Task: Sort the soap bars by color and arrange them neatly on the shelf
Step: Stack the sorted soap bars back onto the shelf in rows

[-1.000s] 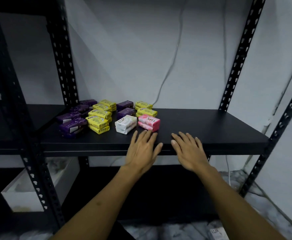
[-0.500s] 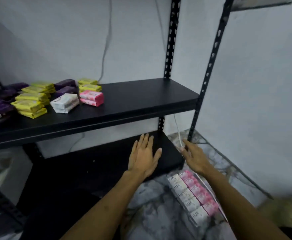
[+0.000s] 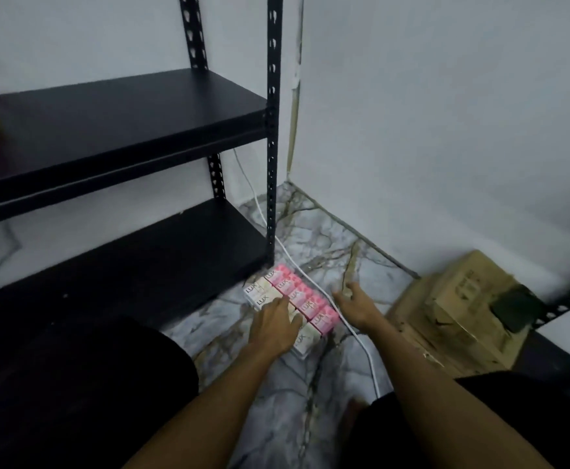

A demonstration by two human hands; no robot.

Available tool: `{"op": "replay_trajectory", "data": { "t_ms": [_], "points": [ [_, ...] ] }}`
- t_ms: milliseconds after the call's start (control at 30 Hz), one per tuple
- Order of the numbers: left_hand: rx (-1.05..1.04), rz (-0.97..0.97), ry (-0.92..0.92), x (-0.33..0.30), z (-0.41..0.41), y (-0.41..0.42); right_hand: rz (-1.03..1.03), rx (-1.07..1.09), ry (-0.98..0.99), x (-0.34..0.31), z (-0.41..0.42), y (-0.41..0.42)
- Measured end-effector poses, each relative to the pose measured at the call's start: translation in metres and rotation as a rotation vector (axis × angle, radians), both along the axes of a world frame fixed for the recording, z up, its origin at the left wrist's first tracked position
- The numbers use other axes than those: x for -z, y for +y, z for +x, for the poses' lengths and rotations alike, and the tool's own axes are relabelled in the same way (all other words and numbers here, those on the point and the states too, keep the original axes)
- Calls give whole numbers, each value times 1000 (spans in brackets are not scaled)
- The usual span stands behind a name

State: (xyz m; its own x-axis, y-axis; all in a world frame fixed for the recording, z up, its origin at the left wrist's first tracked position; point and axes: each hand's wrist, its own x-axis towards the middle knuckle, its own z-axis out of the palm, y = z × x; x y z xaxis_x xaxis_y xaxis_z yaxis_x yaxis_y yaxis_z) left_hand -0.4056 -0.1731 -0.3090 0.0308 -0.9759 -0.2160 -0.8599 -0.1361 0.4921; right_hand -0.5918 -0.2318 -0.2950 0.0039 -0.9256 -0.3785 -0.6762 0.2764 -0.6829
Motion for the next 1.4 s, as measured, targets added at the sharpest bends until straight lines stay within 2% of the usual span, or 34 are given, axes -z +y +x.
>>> {"op": "replay_trajectory", "data": {
  "t_ms": [100,300,533,667,767,833,1000,1133,1267,1400],
  "points": [
    [-19,93,84,47,-15,8,49,64,-57,29,0,-1],
    [-29,167,162,137,-35,-7,150,50,31,97,-14,-16],
    [-47,146,97,165,-42,-35,173,254,-21,163,-22,-64],
    [-29,138,1,174,-54,-40,136,216,-33,185,-4,-96],
    [-36,120,-55,176,-59,-43,160,121,96,206,10,-98],
    [-47,108,-85,180,-58,-39,131,119,163,208,18,-87],
    [-135,149,-25,189,-50,-15,146,158,107,206,26,-56],
    [-113,270,-10,197,-37,2,167,138,78,212,33,-27],
    [-107,433,91,197,-12,26,201,2,64,197,50,7],
    [-189,527,224,197,10,58,196,-173,84,197,70,26]
  ]
}}
